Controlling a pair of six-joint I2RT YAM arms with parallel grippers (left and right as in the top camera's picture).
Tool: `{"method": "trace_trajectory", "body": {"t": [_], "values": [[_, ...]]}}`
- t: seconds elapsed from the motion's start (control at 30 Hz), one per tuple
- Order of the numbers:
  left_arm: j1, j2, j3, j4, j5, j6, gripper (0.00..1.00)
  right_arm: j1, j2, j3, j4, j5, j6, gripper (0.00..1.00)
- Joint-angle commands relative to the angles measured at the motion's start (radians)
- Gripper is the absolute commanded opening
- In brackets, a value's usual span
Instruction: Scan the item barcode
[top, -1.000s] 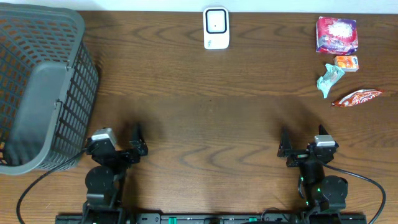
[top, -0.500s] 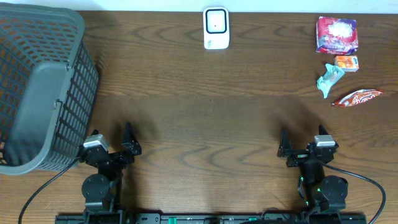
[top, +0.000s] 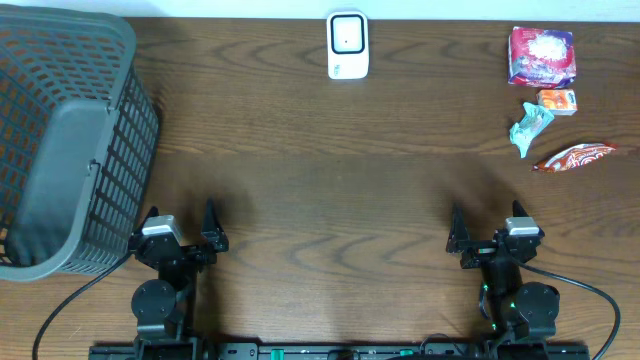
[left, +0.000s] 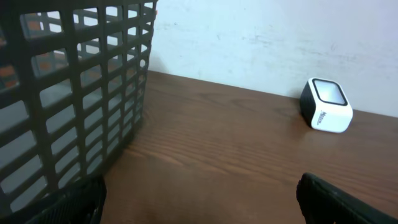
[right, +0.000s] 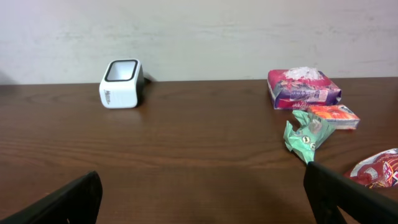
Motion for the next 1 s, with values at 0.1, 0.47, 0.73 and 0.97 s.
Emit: {"method": "trace_trajectory", "body": {"t": [0.1,0.47,0.73,0.97], "values": [[0.004,-0.010,-0.015,-0.046,0.003,0.087,0.98,-0.007,-0.006,-0.002,-0.004,0.004,-0.014,0.99],[-0.006,-0.010,-0.015,-0.045,0.023,0.128,0.98,-0.007,-0.006,-0.002,-0.004,0.004,-0.014,0.99],[-0.006,-0.006,-0.015,-0.041,0.021,0.128,0.98,-0.007,-0.006,-0.002,-0.004,0.004,-0.014,0.99],[-0.006,-0.006,-0.015,-0.041,0.021,0.128,0.98,-0.007,-0.006,-0.002,-0.004,0.004,-0.014,0.99]]}}
